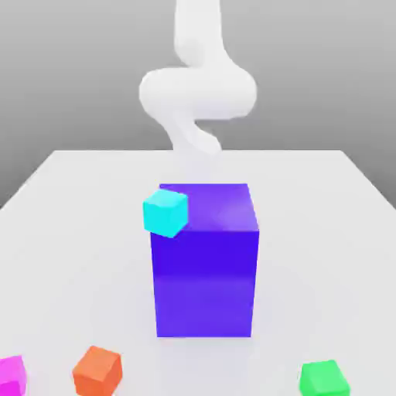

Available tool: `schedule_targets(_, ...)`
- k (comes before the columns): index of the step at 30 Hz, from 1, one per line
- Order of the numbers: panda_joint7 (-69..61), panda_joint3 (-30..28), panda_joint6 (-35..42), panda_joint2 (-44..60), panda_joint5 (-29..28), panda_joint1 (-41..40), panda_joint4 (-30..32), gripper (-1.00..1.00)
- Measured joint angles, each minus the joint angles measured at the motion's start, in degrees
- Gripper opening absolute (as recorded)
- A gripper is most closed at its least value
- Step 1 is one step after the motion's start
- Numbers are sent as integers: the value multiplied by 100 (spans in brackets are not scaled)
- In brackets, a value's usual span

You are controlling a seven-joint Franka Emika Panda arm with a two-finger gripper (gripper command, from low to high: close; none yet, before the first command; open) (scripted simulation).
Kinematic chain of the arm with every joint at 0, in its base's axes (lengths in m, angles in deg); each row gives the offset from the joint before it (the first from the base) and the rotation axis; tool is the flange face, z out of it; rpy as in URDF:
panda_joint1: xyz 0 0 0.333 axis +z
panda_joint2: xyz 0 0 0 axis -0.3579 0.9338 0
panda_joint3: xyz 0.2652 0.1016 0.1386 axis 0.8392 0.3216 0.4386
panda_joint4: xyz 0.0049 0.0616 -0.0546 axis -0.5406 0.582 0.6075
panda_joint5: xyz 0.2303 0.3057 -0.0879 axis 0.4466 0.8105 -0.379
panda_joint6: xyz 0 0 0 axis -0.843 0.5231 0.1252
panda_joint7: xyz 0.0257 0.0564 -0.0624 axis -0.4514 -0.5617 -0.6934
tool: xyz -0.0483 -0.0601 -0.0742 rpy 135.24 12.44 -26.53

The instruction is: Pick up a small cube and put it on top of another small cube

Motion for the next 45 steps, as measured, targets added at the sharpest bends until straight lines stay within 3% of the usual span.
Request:
schedule_targets(18,2401,-374,-918,3774,-138,-1313,-401,0)
schedule_targets(34,3448,-648,-2018,7116,762,-2116,-833,0)
schedule_targets(35,3426,-612,-2162,7309,800,-2146,-876,-100)
schedule_targets(41,3413,-593,-2242,7405,820,-2162,-898,-100)
schedule_targets(45,3493,-684,-1823,6862,709,-2098,-772,-100)
